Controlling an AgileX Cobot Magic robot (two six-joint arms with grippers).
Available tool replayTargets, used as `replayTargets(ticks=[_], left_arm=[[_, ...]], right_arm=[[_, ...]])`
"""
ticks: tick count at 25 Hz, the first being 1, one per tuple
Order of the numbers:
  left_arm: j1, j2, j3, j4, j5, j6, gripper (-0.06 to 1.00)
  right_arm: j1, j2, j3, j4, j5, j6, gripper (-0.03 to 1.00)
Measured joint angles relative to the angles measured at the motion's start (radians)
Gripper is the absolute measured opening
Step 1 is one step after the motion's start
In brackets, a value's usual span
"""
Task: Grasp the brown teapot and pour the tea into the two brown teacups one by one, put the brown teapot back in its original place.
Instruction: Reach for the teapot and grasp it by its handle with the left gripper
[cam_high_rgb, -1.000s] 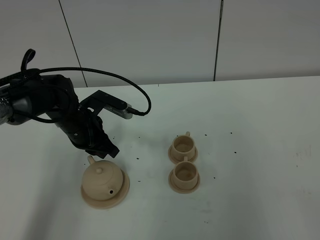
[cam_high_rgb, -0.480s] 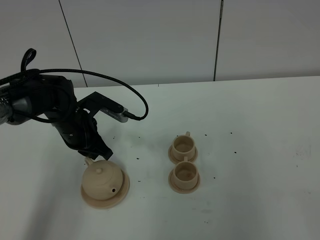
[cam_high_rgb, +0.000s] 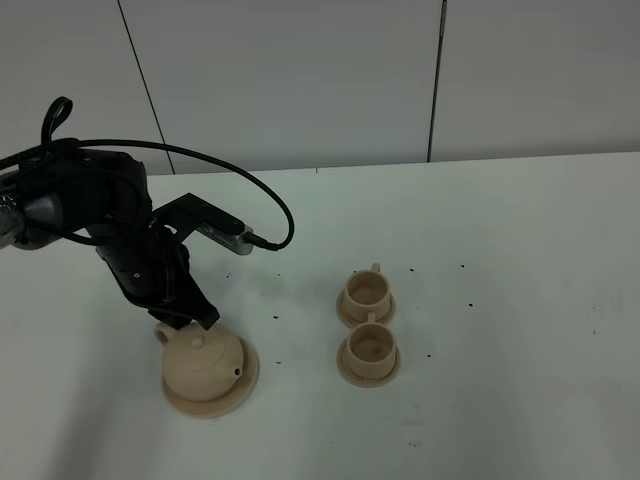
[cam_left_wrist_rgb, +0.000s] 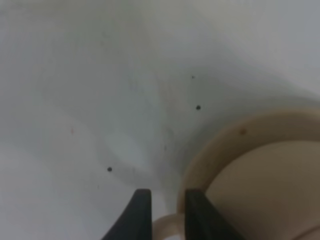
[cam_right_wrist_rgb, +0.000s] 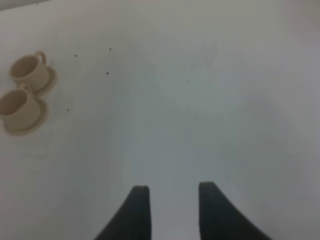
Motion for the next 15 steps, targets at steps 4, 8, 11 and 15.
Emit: replayTargets(ticks=[4, 8, 11, 15], left_arm=[[0.000, -0.001, 0.000, 0.002, 0.002, -0.003, 0.24], [0.000, -0.024, 0.000, -0.008, -0.036, -0.028, 0.24], [0.000, -0.052, 0.000, -0.008, -0.046, -0.032, 0.24], [0.000, -0.069, 0.000, 0.008, -0.021, -0.033, 0.24]], right_arm=[[0.000, 0.000, 0.000, 0.000, 0.000, 0.000, 0.24], [0.000, 0.000, 0.000, 0.000, 0.000, 0.000, 0.24], [0.000, 0.000, 0.000, 0.000, 0.000, 0.000, 0.24], [0.000, 0.000, 0.000, 0.000, 0.000, 0.000, 0.24]])
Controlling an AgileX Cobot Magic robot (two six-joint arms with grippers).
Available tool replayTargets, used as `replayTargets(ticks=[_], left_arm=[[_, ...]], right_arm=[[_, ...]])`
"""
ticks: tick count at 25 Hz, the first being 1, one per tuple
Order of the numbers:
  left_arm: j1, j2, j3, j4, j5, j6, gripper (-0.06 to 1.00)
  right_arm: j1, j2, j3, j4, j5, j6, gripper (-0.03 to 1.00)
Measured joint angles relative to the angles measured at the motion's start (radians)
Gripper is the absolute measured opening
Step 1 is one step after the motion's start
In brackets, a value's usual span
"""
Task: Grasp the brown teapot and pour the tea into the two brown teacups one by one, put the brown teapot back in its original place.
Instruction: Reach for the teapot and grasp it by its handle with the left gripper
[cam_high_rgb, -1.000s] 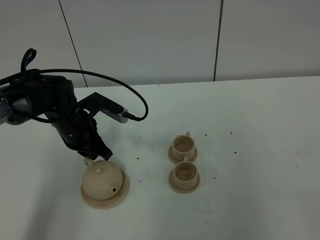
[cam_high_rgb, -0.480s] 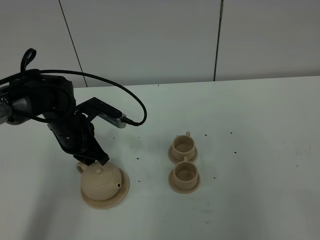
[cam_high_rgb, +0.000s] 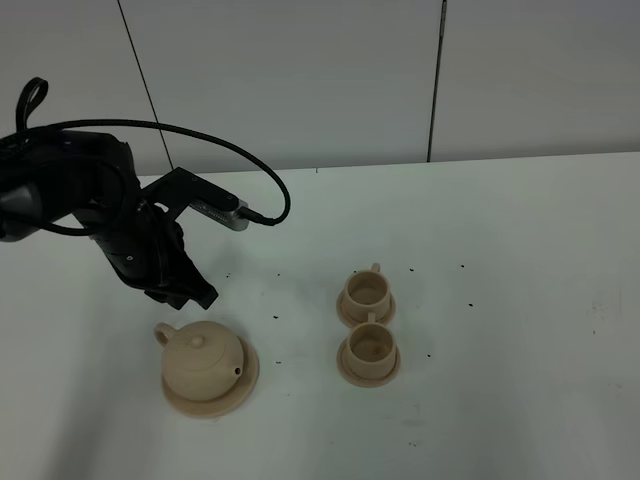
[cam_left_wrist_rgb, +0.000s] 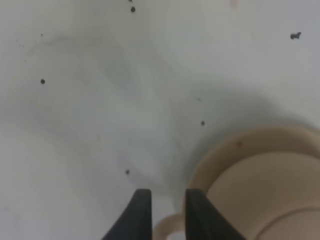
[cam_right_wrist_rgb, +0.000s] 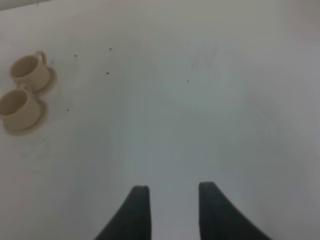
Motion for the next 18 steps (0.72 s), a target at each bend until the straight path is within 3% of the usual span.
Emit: replayTargets(ticks=[18], left_arm=[[0.000, -0.001, 0.000, 0.040, 0.059, -0.034, 0.24]], right_arm=[[0.000, 0.000, 0.000, 0.000, 0.000, 0.000, 0.24]])
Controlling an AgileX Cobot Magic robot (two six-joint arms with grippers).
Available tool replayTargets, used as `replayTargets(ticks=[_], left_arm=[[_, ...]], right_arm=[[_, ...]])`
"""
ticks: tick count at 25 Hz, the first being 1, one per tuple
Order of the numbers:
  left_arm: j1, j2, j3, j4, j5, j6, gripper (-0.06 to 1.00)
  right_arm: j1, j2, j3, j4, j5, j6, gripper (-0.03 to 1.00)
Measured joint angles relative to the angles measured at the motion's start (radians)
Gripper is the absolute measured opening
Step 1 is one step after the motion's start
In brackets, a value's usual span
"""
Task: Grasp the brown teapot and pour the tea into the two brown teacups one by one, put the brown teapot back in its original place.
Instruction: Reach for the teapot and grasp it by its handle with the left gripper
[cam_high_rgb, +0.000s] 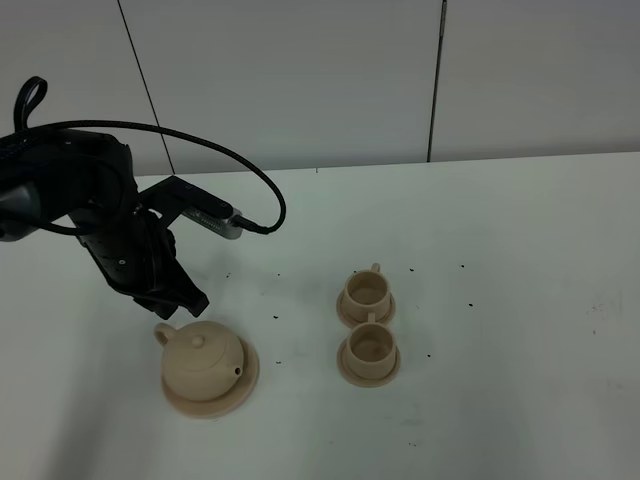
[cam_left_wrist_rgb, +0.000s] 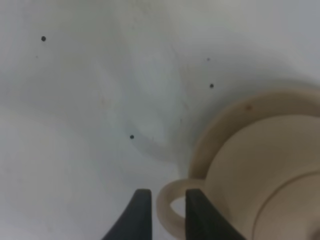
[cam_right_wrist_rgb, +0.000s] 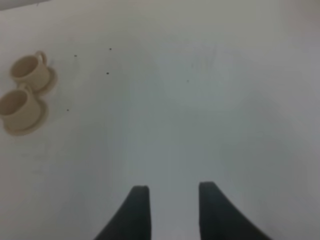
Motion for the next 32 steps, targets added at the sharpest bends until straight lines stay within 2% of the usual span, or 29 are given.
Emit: replayTargets(ticks=[9, 13, 17, 23, 32], left_arm=[[0.001, 0.000, 0.000, 0.013, -0.019, -0.003, 0.24], [0.034, 0.000, 0.000, 0.006, -0.018, 0.012, 0.24], [0.079, 0.000, 0.000, -0.034, -0.018, 0.041, 0.24], [0.093, 0.000, 0.000, -0.172, -0.073, 0.137, 0.24], [0.092, 0.015, 0.000, -0.174, -0.125, 0.155, 0.24]], right_arm=[[0.000, 0.000, 0.000, 0.000, 0.000, 0.000, 0.24], [0.000, 0.000, 0.000, 0.000, 0.000, 0.000, 0.24], [0.000, 0.000, 0.000, 0.003, 0.000, 0.000, 0.24], [0.000, 0.000, 0.000, 0.003, 0.000, 0.000, 0.24], [0.000, 0.000, 0.000, 0.003, 0.000, 0.000, 0.24]])
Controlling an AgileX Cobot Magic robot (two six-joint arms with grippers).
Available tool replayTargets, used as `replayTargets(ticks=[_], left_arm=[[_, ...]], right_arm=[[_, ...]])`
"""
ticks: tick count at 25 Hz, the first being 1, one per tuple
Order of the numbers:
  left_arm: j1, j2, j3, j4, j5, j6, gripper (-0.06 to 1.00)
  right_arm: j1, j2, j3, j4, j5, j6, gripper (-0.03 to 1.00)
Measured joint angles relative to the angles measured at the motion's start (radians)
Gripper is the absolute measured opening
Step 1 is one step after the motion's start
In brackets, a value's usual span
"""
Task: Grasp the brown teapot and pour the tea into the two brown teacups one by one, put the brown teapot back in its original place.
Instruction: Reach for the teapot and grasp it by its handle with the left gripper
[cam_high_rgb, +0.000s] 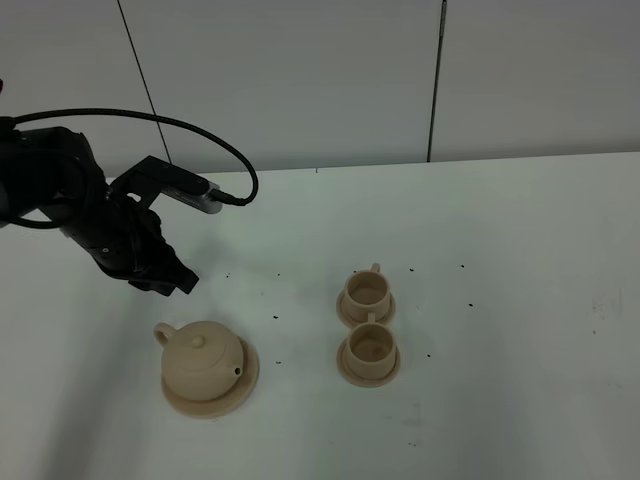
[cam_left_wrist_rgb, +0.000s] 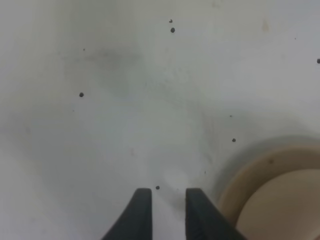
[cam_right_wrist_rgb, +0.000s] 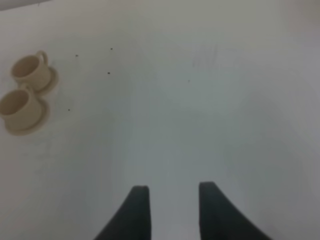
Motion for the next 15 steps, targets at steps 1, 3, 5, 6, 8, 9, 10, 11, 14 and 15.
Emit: replayTargets(ticks=[1, 3, 5, 6, 8, 9, 10, 11, 14, 15], left_arm=[[0.000, 0.008, 0.000, -0.003, 0.001, 0.000, 0.24], [0.000, 0.023, 0.000, -0.006, 0.002, 0.000, 0.24], [0.000, 0.027, 0.000, -0.006, 0.002, 0.001, 0.24], [0.000, 0.027, 0.000, -0.006, 0.002, 0.001, 0.24], [0.000, 0.027, 0.000, -0.006, 0.003, 0.001, 0.24], [0.000, 0.027, 0.000, -0.006, 0.011, 0.002, 0.24], [0.000, 0.027, 0.000, -0.006, 0.021, 0.002, 0.24], [0.000, 0.027, 0.000, -0.006, 0.029, 0.002, 0.24], [0.000, 0.027, 0.000, -0.006, 0.056, 0.004, 0.24], [0.000, 0.027, 0.000, -0.006, 0.061, 0.004, 0.24]], right_arm=[[0.000, 0.000, 0.000, 0.000, 0.000, 0.000, 0.24], [0.000, 0.000, 0.000, 0.000, 0.000, 0.000, 0.24], [0.000, 0.000, 0.000, 0.000, 0.000, 0.000, 0.24], [0.000, 0.000, 0.000, 0.000, 0.000, 0.000, 0.24], [0.000, 0.000, 0.000, 0.000, 0.000, 0.000, 0.24], [0.000, 0.000, 0.000, 0.000, 0.000, 0.000, 0.24], [0.000, 0.000, 0.000, 0.000, 0.000, 0.000, 0.24], [0.000, 0.000, 0.000, 0.000, 0.000, 0.000, 0.24], [0.000, 0.000, 0.000, 0.000, 0.000, 0.000, 0.24], [0.000, 0.000, 0.000, 0.000, 0.000, 0.000, 0.24]])
